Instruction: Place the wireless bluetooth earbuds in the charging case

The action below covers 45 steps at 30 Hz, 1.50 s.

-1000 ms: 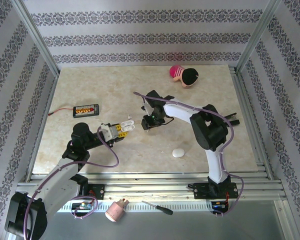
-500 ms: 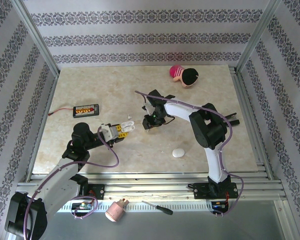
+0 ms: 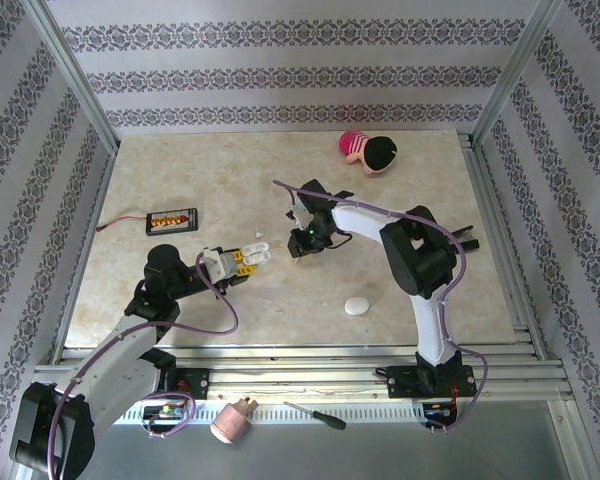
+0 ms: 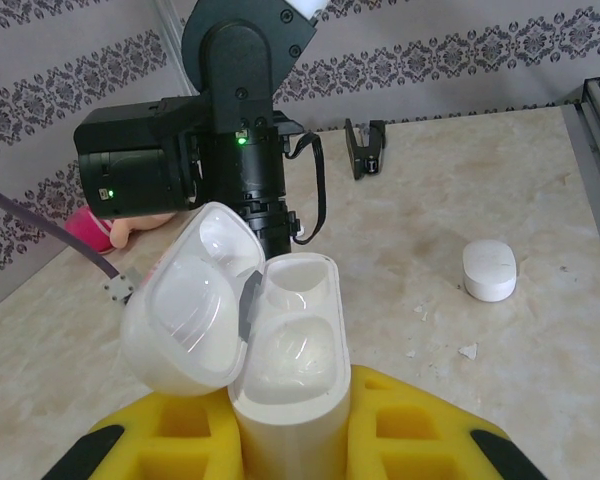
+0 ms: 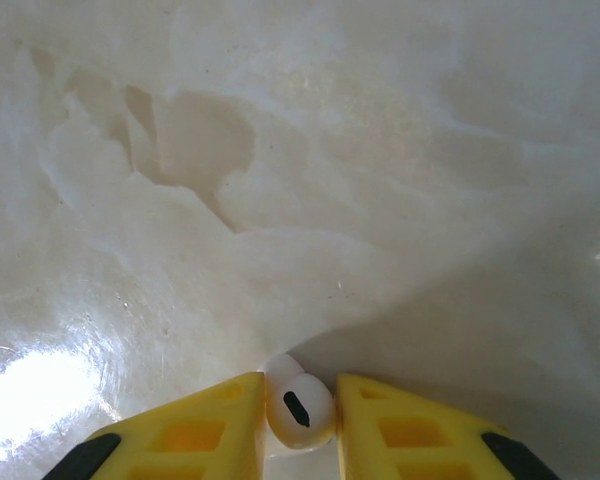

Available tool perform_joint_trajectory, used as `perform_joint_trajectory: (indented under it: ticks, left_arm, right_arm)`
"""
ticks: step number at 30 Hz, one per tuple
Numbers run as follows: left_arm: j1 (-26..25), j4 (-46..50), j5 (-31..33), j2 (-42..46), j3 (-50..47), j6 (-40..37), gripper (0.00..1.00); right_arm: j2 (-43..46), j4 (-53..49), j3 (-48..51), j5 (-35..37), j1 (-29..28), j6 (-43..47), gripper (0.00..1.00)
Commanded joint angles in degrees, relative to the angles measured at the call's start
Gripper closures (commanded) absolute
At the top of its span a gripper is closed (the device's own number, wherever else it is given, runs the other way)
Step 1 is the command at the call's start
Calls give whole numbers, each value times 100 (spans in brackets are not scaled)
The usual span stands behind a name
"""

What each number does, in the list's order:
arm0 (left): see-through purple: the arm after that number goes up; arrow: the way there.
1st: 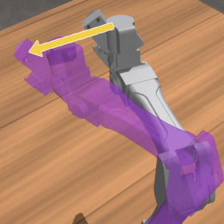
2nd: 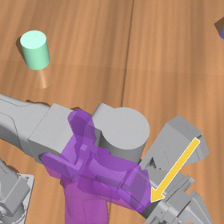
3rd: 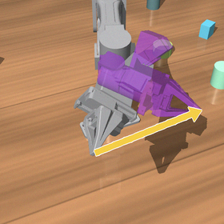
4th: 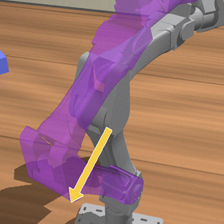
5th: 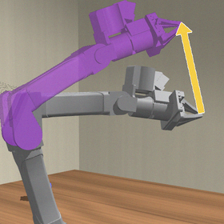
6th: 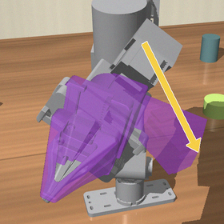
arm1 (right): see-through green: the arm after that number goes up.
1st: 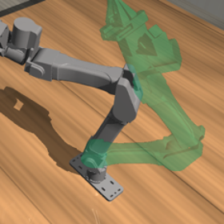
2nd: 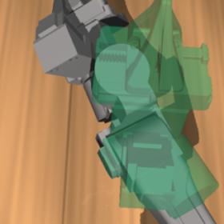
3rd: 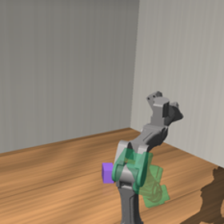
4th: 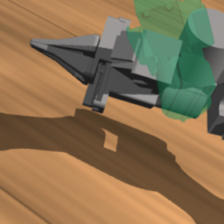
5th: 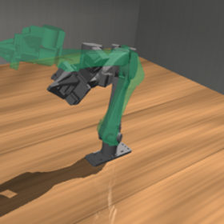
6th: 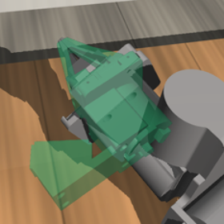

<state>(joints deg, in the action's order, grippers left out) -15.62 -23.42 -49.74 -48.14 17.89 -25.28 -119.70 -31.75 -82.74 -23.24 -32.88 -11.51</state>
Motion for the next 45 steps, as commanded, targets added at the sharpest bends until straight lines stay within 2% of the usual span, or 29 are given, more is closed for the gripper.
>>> perform_joint_trajectory:
  ticks: [1,8,12,17,22,31,35,45]
  left_arm:
    - [74,-31,-204,-29,149,16,100]
    - [83,-39,-242,-148,202,215,100]
    - [92,427,-441,-287,412,433,100]
    - [113,635,-605,-393,543,722,100]
    - [113,1123,-486,-441,746,851,100]
    - [114,988,-390,-499,967,1408,100]
    - [112,769,-387,-525,1016,1753,100]
    - [110,977,-624,-496,1181,1852,100]
  right_arm:
    - [479,339,355,365,-86,259,79]
    - [1737,1384,1278,841,-189,644,82]
    - [2652,1968,1849,1357,-453,1182,84]
    - [3522,2103,2000,1959,-814,1731,85]
    - [4159,2048,1845,2074,-1231,2204,85]
    - [4630,2262,1902,2062,-1802,2967,84]
    - [4675,2421,1976,1903,-1878,3071,83]
    - [4616,2713,2096,1567,-1952,3306,83]
